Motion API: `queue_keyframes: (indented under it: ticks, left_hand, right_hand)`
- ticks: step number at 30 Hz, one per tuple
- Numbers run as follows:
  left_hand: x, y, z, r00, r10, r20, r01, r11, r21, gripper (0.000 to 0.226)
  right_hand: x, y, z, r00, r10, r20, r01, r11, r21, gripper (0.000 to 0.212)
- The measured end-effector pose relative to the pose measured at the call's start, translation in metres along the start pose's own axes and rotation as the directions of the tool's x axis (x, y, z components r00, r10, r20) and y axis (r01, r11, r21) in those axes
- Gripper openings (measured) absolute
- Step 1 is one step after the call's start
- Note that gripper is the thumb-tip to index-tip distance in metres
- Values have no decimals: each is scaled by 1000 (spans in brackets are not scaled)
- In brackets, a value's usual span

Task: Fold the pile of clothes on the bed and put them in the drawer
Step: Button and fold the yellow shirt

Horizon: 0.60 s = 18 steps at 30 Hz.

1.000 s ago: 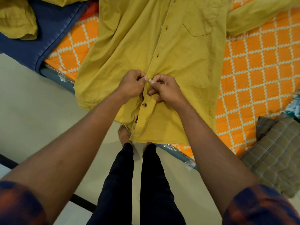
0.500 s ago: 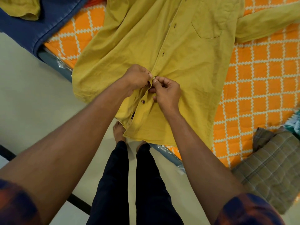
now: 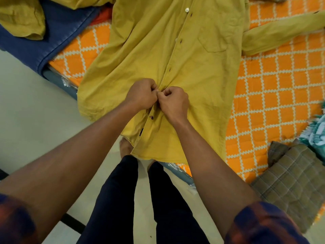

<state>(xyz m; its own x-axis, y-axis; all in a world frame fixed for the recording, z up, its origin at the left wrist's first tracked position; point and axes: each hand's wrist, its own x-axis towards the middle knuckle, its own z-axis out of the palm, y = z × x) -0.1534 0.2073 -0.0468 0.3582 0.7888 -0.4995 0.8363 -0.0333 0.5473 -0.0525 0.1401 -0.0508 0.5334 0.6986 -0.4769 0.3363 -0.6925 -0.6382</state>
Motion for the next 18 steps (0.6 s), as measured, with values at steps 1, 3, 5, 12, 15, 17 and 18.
queue_keyframes:
  ticks: [1,3,5,12,15,17,18]
  left_hand:
    - [0,-1,-4,999,41,-20,-41,999,11,7]
    - [5,-1,-11,991,124,-58,-125,992,-7,7]
    - [13,1,-20,978,198,-67,-201,979,-40,13]
    - [58,22,-36,960,276,44,-271,958,-91,34]
    - [65,24,-37,956,278,92,-273,960,-61,43]
    - [69,21,-35,953,290,93,-286,957,-48,44]
    - [70,19,-35,952,292,98,-286,956,-62,43]
  right_hand:
    - [2,-4,-4,1000,19,16,-19,999,-31,27]
    - [6,-11,-14,999,43,21,-42,997,-70,20]
    - [11,-20,-25,998,51,-44,-53,997,-49,9]
    - [33,-42,-27,974,28,-223,-38,998,-40,28]
    - [38,-47,-14,986,-50,-159,11,973,-232,34]
    - [39,-48,-10,989,-39,-144,-6,953,-301,33]
    - [40,-48,-11,989,-21,-145,-27,945,-325,32]
